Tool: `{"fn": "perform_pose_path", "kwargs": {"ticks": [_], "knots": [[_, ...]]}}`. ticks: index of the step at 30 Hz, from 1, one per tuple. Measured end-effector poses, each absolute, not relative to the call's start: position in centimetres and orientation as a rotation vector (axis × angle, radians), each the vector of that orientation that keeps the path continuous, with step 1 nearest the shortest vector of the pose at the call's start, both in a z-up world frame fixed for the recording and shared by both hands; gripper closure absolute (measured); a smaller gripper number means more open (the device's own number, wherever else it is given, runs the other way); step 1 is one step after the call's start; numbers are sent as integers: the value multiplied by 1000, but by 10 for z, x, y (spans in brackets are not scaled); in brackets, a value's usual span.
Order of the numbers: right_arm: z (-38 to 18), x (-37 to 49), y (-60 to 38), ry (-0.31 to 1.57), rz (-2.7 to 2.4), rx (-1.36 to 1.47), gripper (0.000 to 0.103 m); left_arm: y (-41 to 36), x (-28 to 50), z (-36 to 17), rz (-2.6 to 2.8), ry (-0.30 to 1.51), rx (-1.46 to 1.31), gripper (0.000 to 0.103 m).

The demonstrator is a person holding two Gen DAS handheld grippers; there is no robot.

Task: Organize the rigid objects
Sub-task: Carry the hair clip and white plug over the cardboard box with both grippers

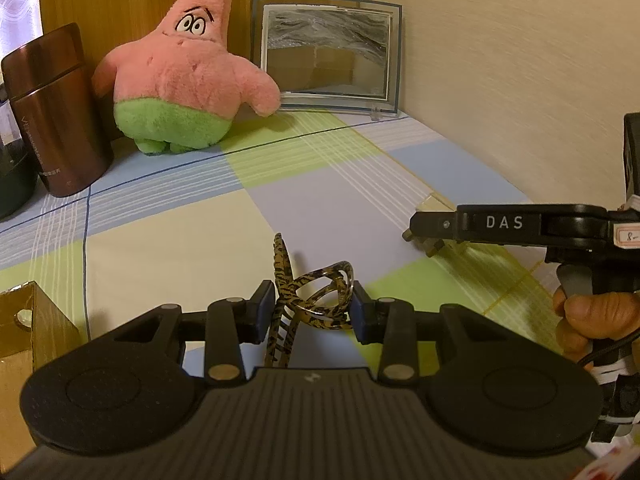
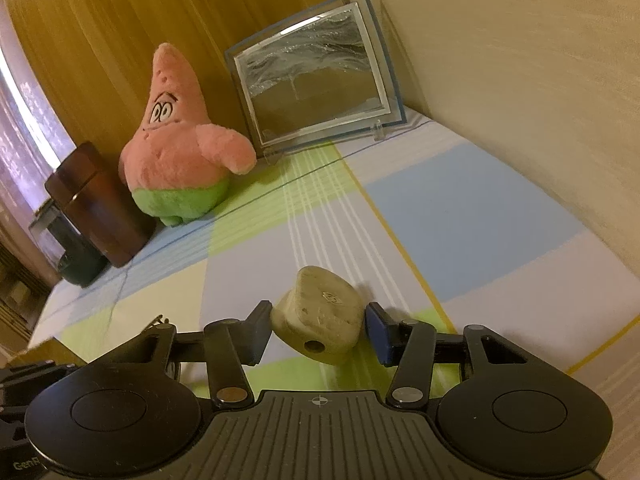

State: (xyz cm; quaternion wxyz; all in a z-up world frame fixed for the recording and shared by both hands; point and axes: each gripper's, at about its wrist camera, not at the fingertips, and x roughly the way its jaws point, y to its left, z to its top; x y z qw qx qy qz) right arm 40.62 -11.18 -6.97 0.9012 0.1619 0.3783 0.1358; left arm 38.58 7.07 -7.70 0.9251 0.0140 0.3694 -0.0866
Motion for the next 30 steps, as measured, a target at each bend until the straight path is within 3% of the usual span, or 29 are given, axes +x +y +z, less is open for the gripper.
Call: {"fn": "perform_pose_path", "kwargs": {"ticks": [11,30], "knots": [[-53,375,-93,734,283,108,56,71,363,-68,-169,760,22,69],[-4,270,-97,718,289,26,56,53,272,-26,-208,734,-21,69]]}}
